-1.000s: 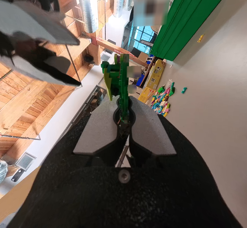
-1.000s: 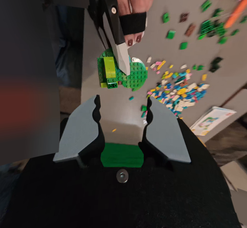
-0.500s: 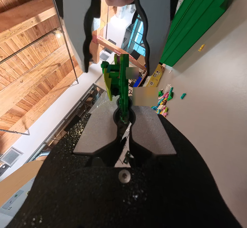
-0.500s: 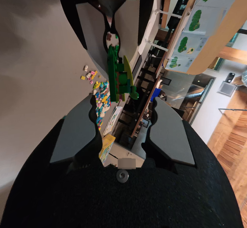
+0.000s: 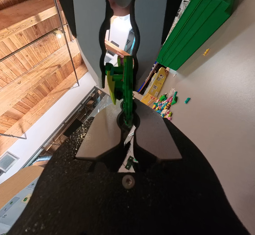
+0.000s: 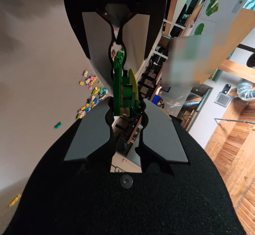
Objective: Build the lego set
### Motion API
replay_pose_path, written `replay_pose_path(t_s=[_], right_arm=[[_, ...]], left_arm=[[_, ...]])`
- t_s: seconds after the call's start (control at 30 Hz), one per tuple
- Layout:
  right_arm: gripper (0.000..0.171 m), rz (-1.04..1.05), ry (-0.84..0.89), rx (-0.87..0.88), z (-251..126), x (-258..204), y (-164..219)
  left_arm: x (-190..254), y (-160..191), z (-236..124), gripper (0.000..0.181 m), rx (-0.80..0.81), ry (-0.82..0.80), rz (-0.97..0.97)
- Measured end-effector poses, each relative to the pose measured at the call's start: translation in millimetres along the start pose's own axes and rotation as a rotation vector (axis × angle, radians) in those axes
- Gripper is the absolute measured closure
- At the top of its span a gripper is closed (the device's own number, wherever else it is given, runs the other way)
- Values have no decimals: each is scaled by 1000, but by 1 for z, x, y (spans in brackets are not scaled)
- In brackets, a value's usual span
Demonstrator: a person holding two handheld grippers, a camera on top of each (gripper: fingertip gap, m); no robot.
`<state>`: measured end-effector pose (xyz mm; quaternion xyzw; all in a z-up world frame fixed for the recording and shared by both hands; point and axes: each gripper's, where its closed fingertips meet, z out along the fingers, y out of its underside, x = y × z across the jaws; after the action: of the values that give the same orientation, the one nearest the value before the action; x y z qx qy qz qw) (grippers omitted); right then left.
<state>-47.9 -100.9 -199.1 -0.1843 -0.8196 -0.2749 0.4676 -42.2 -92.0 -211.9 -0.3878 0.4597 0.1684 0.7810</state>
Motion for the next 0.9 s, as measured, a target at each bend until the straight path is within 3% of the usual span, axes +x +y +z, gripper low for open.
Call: replay_pose_path(t_s=[0.33, 0.9], right_arm=[[140, 22, -15, 10, 1, 1, 0], [135, 66, -120, -6, 7, -20, 7]], left_arm=[[-2, 1, 0, 172, -10, -22, 14], [16, 9, 5, 173, -52, 89, 12]])
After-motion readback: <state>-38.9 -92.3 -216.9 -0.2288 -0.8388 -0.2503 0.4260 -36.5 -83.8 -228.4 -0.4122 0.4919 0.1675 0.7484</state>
